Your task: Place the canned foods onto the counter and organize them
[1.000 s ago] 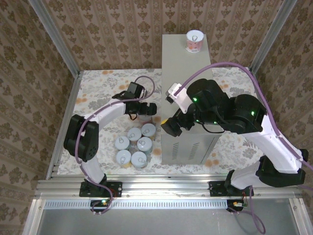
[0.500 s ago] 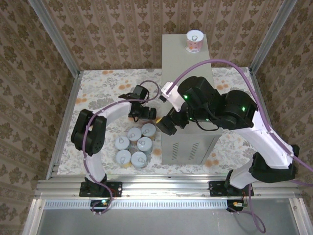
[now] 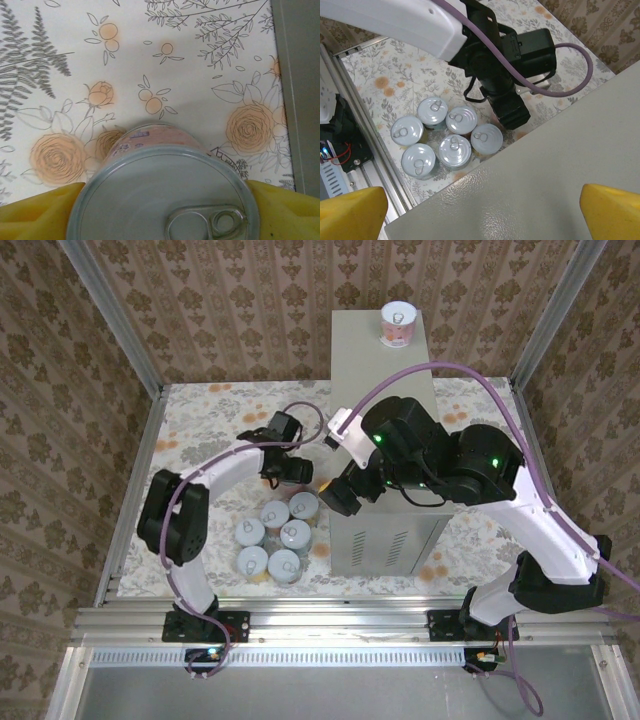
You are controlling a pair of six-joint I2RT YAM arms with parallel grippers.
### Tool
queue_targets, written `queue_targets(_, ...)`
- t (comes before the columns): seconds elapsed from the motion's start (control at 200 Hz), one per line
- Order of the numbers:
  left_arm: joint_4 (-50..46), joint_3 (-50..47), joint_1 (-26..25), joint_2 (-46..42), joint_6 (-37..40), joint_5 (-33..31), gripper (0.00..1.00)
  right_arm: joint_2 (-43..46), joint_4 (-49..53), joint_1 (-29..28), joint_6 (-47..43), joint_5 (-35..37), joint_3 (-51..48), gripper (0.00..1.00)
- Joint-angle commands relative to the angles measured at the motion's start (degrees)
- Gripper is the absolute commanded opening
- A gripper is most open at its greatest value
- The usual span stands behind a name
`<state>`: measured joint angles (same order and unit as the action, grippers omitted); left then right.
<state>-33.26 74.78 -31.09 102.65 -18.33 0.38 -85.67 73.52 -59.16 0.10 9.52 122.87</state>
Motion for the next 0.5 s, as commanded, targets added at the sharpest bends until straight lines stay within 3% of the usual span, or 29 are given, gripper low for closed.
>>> queue_targets(0.0, -3.47, 2.40, 0.54, -6.48, 2.23, -1.11, 0.77, 1.95, -1.14, -0.41, -1.09, 1.61, -1.80, 1.00)
queue_targets(0.28, -10.91, 6.75, 3.32, -17.25, 7.06, 3.22, 0.76, 7.83, -6.55, -0.43, -2.53, 2.06, -9.79, 1.00)
queue_targets(0.495, -16.55, 11.71, 7.12, -25.48, 11.30, 16.23, 0.74, 13.19, -13.23, -0.27, -5.73, 2.46, -18.97, 1.00)
